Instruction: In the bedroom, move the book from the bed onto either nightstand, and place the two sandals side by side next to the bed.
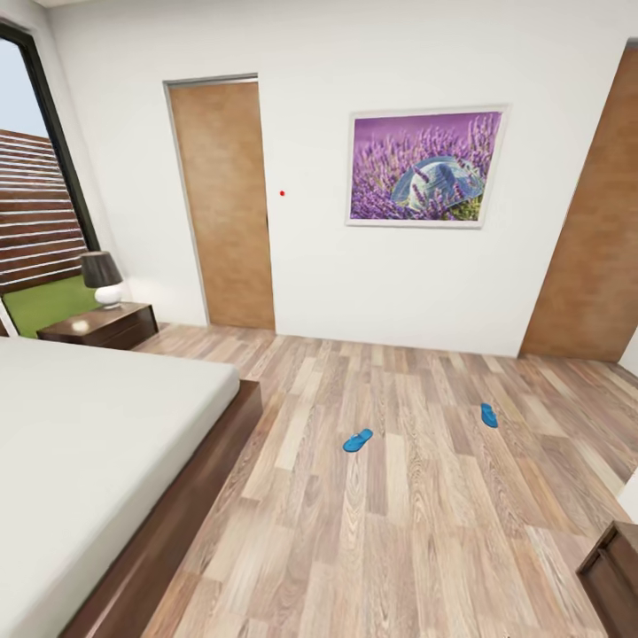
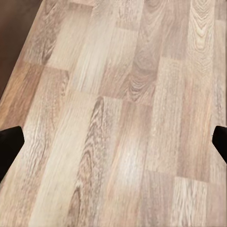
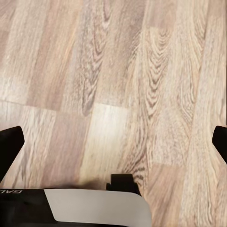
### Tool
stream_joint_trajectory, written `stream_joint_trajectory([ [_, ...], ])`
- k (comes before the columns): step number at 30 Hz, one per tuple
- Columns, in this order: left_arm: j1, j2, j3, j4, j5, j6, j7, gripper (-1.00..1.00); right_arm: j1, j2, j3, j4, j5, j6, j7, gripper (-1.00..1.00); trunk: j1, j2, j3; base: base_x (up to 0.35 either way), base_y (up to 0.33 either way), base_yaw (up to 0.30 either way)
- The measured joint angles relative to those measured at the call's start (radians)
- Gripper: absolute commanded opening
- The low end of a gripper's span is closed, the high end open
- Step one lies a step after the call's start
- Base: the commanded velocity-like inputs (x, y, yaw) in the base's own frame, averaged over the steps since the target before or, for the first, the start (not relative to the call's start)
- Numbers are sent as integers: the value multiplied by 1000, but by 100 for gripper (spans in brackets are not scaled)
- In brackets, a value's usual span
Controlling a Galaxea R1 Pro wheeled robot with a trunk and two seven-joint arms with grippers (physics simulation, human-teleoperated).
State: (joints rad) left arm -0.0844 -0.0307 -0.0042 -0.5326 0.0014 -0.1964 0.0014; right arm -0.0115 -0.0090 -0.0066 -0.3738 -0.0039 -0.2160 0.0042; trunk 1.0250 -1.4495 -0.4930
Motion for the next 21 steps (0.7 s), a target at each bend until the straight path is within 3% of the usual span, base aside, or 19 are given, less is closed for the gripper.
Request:
stream_joint_trajectory([
  [7,0,0,0,0,0,0,0,100,0,1,0,0,1,0,0,100,0,0,1,90,38,-199],
  [21,1,-1,0,0,0,0,0,100,0,2,-2,0,1,0,-2,100,-1,0,2,290,73,-15],
])
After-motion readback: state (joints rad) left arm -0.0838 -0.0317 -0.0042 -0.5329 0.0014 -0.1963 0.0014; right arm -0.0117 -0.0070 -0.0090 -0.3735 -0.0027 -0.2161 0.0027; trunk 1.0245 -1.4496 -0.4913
